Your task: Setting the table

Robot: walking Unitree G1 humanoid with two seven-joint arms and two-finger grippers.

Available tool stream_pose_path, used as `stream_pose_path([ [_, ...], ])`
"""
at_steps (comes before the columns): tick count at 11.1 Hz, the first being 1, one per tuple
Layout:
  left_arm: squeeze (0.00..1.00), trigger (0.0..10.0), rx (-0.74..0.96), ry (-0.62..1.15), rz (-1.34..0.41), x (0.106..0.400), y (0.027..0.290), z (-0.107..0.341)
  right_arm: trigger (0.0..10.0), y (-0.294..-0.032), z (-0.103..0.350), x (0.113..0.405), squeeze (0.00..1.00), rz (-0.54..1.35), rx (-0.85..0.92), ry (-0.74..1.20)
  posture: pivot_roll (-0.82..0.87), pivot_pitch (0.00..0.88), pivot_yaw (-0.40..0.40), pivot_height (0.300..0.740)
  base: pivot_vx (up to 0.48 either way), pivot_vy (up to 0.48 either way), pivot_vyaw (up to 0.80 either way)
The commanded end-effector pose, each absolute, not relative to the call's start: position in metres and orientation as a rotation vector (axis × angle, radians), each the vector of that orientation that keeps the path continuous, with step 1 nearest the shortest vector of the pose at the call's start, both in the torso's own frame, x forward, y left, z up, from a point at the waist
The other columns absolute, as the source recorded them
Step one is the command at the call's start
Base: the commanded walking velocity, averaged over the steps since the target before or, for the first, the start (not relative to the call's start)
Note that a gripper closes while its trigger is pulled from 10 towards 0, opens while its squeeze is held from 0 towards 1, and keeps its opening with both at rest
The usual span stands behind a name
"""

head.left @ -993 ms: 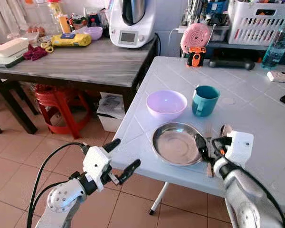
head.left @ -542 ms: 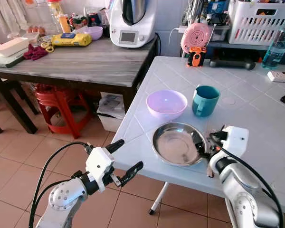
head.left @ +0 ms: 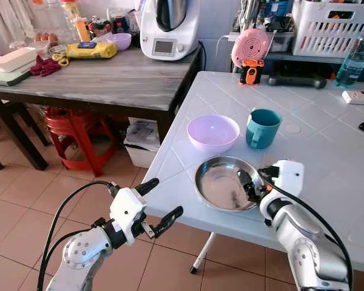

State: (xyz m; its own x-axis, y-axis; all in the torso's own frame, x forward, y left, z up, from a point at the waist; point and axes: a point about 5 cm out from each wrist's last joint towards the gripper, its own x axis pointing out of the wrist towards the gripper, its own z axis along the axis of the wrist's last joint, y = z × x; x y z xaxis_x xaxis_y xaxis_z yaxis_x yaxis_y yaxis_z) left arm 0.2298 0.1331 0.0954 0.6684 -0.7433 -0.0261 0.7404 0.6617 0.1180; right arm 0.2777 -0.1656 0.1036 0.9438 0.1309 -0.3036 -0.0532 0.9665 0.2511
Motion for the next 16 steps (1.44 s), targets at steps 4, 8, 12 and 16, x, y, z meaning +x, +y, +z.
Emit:
stream_pose_path([
  [4, 0.0, 10.0, 0.142, -0.023, -0.842, 0.23, 0.134, 0.095, 0.0, -0.16, 0.094, 0.275, 0.0, 0.118, 0.226, 0.403, -0.03, 0.0, 0.066, 0.74, 0.0, 0.0, 0.0],
  [8, 0.0, 10.0, 0.151, -0.022, -0.842, 0.231, 0.136, 0.095, 0.5, -0.158, 0.09, 0.274, 0.0, 0.127, 0.253, 0.439, -0.02, 0.0, 0.072, 0.74, 0.0, 0.0, 0.0],
  [12, 0.0, 10.0, 0.149, -0.02, -0.849, 0.231, 0.135, 0.094, 0.0, -0.16, 0.087, 0.272, 0.0, 0.134, 0.261, 0.46, -0.03, 0.0, 0.074, 0.74, 0.0, 0.0, 0.0],
  [16, 0.0, 10.0, 0.154, -0.014, -0.81, 0.234, 0.138, 0.092, 0.0, -0.162, 0.095, 0.274, 0.0, 0.093, 0.286, 0.406, -0.03, 0.0, 0.073, 0.74, 0.0, 0.0, 0.0],
])
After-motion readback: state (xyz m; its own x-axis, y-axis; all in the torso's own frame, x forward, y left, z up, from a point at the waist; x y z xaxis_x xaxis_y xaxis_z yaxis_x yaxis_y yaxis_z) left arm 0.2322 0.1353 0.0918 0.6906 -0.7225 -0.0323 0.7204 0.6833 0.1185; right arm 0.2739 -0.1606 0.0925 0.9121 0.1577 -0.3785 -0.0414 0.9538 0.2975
